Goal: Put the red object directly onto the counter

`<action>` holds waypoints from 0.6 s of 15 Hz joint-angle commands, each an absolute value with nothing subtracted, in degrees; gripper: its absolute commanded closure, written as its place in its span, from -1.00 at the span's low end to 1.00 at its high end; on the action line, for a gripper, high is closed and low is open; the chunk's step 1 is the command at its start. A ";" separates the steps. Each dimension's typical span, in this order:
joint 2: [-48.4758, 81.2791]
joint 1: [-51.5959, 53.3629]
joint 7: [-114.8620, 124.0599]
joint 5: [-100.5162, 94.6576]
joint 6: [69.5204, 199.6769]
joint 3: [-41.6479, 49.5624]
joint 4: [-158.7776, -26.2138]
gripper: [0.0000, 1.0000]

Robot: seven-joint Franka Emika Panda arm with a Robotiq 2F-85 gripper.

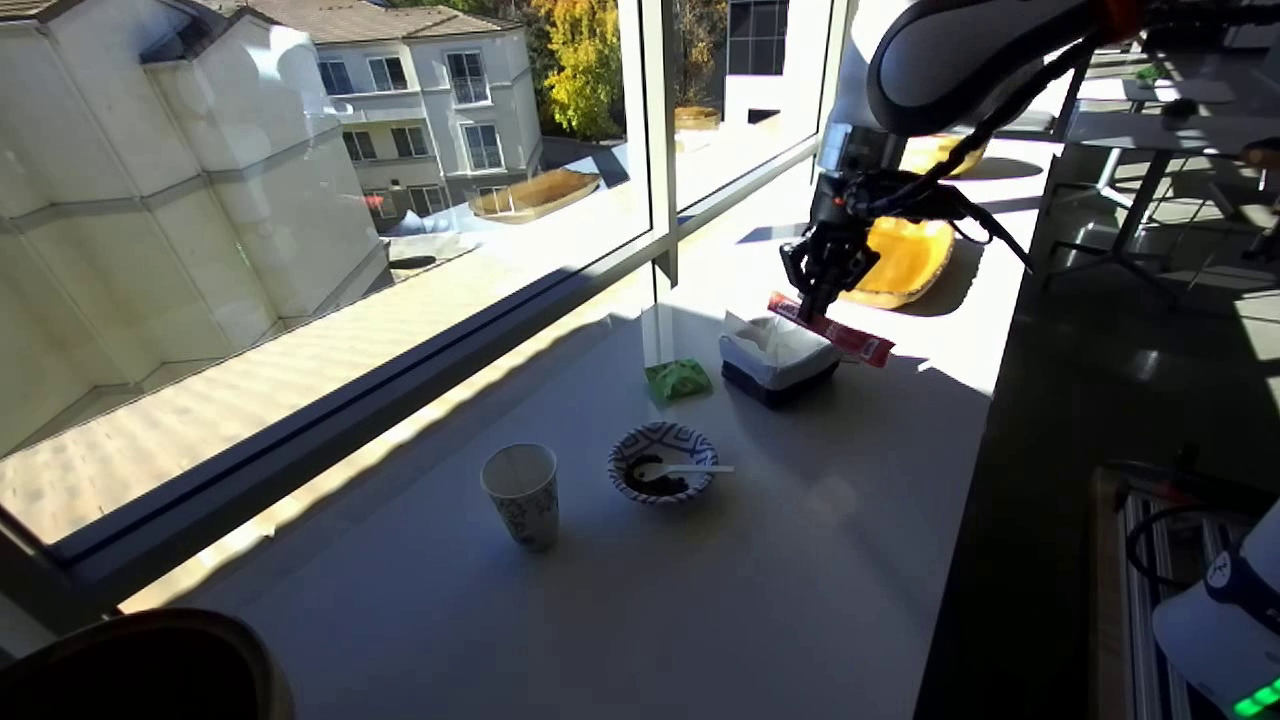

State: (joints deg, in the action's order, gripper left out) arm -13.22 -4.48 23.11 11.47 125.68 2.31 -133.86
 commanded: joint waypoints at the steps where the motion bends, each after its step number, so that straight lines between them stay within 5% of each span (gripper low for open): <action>1: -19.24 -1.20 20.45 10.72 135.39 -2.20 -143.29 0.92; 2: -16.32 -2.67 22.22 11.40 130.35 -0.86 -138.13 0.92; 3: -16.95 -2.08 22.52 11.42 131.32 -1.72 -139.29 0.67; 7: -16.65 -2.68 22.40 11.42 131.29 -1.00 -138.65 0.67; 8: -16.59 -2.81 22.38 11.42 131.29 -0.88 -138.56 0.92; 9: -16.25 -2.04 19.84 11.14 132.45 -1.12 -138.31 0.92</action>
